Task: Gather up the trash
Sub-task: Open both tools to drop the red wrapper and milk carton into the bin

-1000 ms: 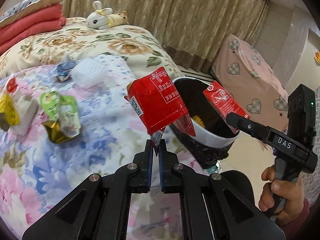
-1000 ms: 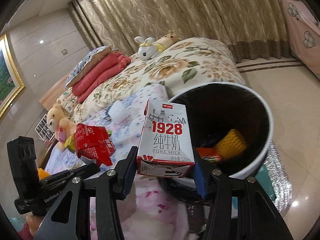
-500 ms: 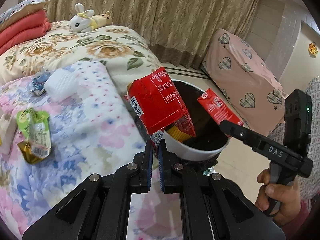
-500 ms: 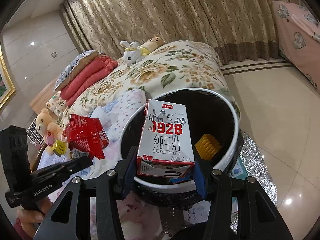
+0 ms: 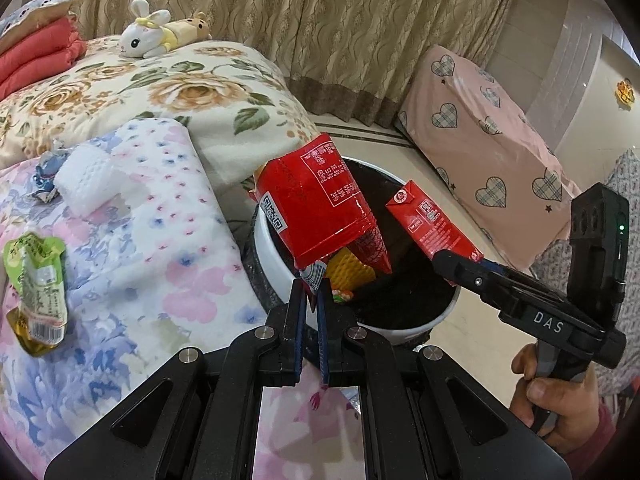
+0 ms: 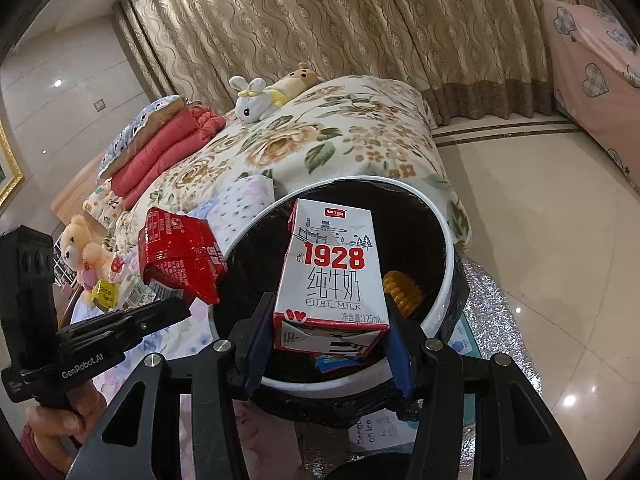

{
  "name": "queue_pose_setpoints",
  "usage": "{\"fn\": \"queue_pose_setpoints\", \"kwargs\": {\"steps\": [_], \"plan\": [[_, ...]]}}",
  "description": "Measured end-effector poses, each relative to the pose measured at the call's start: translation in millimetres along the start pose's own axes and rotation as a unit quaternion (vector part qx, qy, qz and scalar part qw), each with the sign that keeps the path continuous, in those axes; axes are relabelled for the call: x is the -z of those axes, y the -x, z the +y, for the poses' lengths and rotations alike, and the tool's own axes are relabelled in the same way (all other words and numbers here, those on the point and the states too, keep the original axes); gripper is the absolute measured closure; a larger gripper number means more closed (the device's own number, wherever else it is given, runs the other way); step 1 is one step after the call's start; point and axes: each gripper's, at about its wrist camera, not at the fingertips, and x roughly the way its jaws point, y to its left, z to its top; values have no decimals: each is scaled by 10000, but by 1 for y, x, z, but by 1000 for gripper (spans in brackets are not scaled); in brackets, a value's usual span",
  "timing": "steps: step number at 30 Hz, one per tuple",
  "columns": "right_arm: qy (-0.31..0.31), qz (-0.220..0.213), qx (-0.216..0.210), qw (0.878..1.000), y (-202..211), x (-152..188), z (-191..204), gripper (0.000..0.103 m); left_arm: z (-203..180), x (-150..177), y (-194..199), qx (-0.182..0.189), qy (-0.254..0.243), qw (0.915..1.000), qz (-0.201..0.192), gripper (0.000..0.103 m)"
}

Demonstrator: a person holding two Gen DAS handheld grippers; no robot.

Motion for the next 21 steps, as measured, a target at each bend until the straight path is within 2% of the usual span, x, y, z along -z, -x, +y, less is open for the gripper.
{"fn": "queue_pose_setpoints", "kwargs": {"steps": [10, 14, 15, 18, 21], "plan": [[-4, 35, 51, 10000, -5, -5, -5, 51, -10, -6, -13, 23, -63, 9999, 123, 98], [-176, 62, 43, 9998, -8, -7, -13, 49, -13, -8, -13, 45, -74, 9999, 106, 93], [-199, 63, 54, 9998, -8, -7, -14, 48, -13, -8, -14, 36, -75, 9999, 102, 89], [-235, 58, 52, 9997, -7, -6, -14, 42, -12, -6, -11, -33, -64, 10000, 36, 64], [-229, 36, 35, 9997, -5, -5, -12, 37, -6, -1, -6, -64, 17, 10000, -23, 62]]}}
